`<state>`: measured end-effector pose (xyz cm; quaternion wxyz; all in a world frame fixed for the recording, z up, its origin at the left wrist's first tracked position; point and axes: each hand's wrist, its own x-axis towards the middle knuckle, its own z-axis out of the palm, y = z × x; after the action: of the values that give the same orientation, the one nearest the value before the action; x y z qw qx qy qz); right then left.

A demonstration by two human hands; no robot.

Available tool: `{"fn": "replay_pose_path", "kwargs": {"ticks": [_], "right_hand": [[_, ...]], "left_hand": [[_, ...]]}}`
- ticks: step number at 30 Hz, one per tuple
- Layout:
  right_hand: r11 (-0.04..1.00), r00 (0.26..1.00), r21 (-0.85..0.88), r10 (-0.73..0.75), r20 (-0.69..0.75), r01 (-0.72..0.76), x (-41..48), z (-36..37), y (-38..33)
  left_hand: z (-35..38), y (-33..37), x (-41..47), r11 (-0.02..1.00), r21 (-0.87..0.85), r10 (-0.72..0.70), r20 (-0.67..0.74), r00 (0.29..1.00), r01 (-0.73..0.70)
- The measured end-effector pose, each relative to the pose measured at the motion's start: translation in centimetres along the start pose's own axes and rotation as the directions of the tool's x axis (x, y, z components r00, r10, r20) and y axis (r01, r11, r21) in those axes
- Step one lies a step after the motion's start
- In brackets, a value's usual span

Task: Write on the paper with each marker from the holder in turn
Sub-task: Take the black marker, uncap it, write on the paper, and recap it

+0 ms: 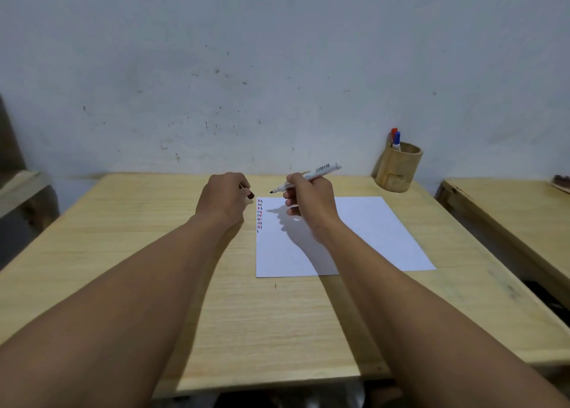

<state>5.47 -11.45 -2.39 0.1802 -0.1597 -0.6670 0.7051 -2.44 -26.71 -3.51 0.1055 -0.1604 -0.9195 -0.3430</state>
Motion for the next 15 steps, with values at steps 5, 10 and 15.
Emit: {"fn": "replay_pose_path", "kwargs": {"ticks": [5,10,15], "right_hand": [[0.999,0.997,0.029,-0.033,-0.077,0.035,0.2,-0.9,-1.3],[0.984,0.991,0.172,-0.029,-0.13,0.051,0.2,-2.3,-3.4],[0.975,0.988,0.209,-0.047,-0.147,0.077,-0.2,-3.7,-5.0]], "left_hand": [[-1.0,2.9,0.4,0.966,-0.258,-0.044,-0.07,0.997,0.024],[-1.1,5.5,0.7,0.855,-0.511,-0.097,0.013,0.995,0.09],[-0.9,7.7,0.4,0.78,-0.612,-0.087,0.097,0.991,0.128]]}}
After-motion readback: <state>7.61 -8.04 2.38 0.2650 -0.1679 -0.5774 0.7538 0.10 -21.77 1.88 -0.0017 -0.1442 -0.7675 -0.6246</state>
